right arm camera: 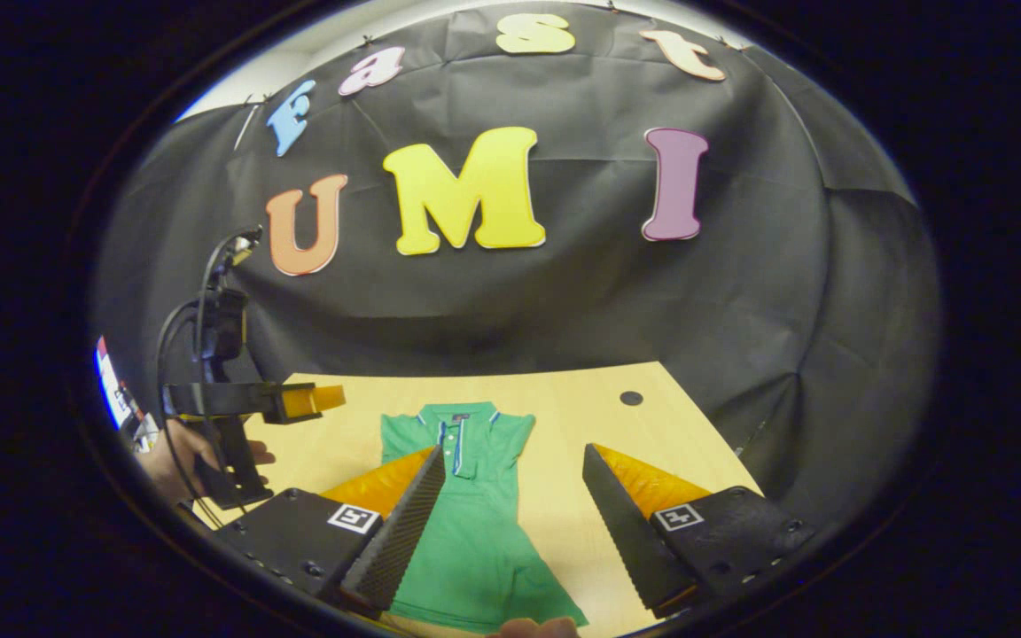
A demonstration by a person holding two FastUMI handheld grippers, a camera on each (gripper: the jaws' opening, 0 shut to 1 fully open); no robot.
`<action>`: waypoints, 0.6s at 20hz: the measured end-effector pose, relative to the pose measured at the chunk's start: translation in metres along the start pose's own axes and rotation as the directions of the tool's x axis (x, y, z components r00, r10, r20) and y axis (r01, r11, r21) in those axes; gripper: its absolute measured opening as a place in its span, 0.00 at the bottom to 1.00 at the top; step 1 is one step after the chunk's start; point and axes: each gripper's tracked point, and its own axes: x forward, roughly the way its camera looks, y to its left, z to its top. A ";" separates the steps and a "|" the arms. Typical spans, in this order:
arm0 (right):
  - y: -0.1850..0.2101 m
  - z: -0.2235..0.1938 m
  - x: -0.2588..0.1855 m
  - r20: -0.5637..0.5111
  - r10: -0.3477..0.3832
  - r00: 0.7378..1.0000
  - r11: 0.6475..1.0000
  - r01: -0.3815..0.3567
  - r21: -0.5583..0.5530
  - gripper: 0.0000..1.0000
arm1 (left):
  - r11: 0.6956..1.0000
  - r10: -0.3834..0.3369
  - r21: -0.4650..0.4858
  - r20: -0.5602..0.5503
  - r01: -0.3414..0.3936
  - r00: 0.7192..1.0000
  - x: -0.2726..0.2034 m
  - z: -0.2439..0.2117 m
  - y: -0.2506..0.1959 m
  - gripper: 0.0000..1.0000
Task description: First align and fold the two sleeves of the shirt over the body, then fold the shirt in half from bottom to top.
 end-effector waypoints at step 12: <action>0.025 -0.041 -0.020 -0.022 0.119 0.993 0.989 -0.121 -0.091 0.96 | 1.000 0.017 -0.002 0.048 -0.017 0.999 -0.125 -0.059 0.053 1.00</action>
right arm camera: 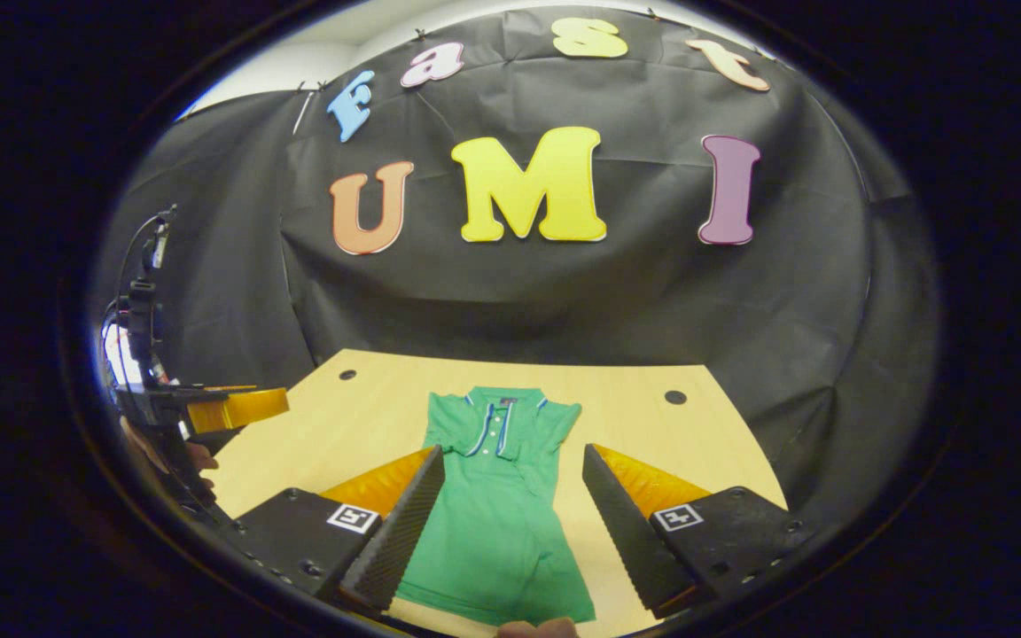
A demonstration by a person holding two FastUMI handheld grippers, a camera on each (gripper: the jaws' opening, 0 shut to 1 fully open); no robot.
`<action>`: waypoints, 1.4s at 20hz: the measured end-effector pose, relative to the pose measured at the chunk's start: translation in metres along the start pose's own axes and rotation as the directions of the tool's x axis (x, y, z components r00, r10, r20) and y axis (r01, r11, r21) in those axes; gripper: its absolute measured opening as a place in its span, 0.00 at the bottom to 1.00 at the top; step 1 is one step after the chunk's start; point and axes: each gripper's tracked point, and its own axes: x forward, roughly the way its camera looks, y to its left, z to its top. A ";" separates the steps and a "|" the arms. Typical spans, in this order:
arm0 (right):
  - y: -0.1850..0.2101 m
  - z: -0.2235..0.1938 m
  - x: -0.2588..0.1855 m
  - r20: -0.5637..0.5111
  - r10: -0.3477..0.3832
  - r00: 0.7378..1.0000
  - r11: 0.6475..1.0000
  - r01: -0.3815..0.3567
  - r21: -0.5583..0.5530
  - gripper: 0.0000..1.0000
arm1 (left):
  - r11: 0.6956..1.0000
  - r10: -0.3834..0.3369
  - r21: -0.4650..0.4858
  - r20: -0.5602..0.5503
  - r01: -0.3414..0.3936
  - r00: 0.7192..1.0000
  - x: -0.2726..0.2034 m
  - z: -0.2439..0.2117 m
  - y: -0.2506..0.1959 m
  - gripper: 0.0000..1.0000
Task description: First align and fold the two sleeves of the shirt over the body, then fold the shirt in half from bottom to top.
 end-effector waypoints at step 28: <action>-0.060 -0.273 0.019 -0.617 -0.070 0.784 0.996 0.022 -0.085 0.96 | 0.996 0.041 0.092 -0.627 0.022 0.778 -0.005 -0.265 0.038 1.00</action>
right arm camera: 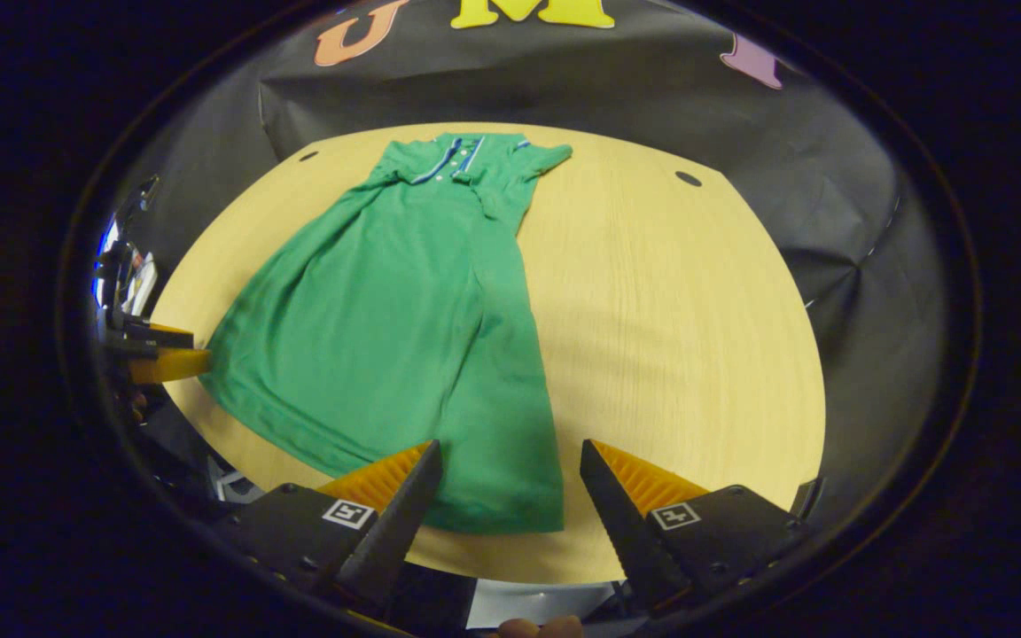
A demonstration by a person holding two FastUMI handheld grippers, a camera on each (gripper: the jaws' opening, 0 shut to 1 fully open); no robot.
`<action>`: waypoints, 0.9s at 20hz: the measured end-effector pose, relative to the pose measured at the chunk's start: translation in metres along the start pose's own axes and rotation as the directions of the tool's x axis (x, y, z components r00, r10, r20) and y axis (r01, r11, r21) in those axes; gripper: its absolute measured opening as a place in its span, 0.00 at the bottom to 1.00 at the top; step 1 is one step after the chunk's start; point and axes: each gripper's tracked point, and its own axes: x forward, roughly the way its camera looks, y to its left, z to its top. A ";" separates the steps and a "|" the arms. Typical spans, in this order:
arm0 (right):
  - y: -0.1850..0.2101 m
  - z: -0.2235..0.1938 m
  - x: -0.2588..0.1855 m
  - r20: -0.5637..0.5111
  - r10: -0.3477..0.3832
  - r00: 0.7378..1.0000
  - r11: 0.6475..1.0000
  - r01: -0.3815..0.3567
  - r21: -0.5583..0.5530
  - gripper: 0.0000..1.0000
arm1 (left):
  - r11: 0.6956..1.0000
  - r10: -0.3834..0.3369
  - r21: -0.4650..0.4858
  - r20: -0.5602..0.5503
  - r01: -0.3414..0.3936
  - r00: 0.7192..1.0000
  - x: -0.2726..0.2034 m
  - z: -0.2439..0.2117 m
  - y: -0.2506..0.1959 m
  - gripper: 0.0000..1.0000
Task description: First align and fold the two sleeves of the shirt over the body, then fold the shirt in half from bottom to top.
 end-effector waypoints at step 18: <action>0.025 -0.017 0.020 -0.036 0.069 0.997 0.995 -0.066 0.069 0.25 | 1.000 0.004 0.025 -0.099 -0.001 0.995 -0.001 -0.021 -0.014 0.47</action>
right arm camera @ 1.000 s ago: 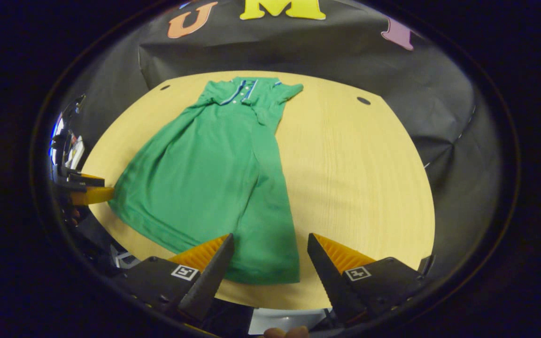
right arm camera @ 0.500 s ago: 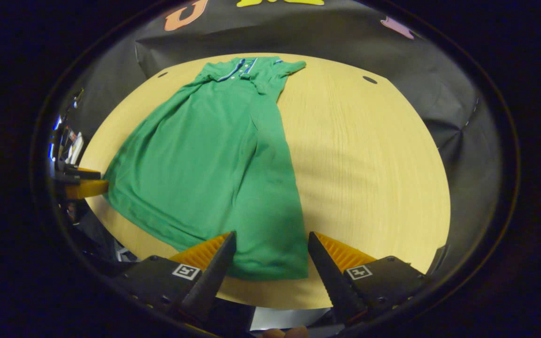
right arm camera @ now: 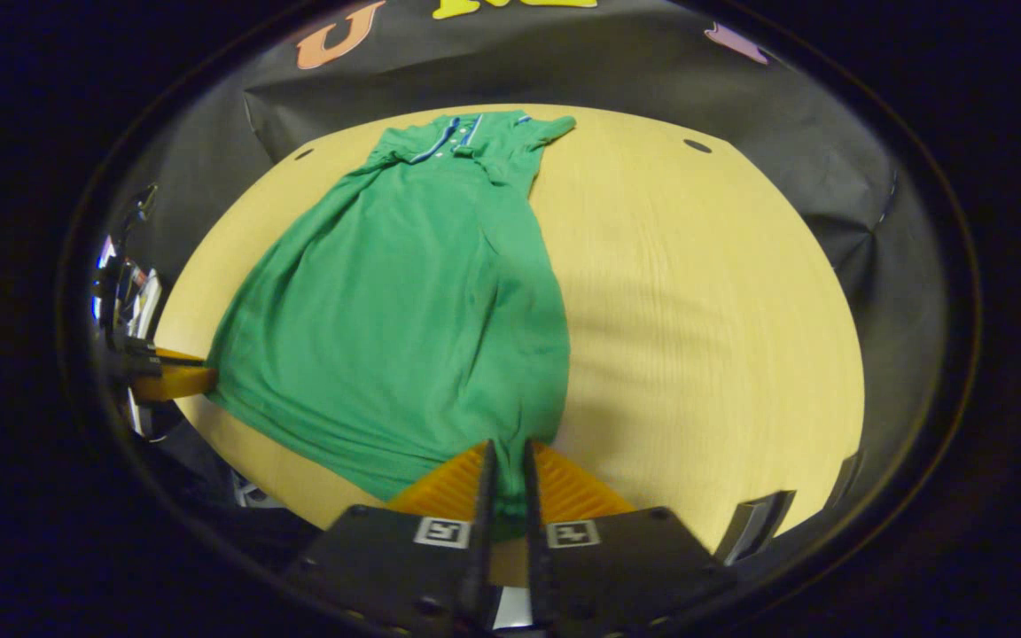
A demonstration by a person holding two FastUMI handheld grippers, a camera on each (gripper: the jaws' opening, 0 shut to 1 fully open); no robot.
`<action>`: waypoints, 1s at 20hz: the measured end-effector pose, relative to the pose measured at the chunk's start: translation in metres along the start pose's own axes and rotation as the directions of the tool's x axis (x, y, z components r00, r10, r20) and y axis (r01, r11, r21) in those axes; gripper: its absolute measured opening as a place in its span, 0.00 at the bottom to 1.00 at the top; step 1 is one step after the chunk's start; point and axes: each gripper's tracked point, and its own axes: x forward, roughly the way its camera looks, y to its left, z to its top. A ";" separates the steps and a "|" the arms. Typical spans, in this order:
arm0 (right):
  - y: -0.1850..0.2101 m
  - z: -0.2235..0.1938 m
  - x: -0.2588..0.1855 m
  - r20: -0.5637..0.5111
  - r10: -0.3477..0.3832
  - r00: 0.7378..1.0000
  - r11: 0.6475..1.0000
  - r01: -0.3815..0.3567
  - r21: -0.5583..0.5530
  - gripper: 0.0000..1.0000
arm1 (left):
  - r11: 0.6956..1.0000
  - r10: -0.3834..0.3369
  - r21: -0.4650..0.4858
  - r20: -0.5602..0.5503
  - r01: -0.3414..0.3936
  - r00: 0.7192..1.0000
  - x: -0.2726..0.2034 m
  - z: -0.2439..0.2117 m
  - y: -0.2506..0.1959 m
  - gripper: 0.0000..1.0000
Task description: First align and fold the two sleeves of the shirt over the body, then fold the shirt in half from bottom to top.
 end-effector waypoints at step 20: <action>0.005 0.092 -0.053 0.212 0.041 0.976 0.996 -0.058 0.073 0.00 | 0.991 -0.129 0.055 0.220 0.120 0.967 -0.054 0.084 0.000 0.09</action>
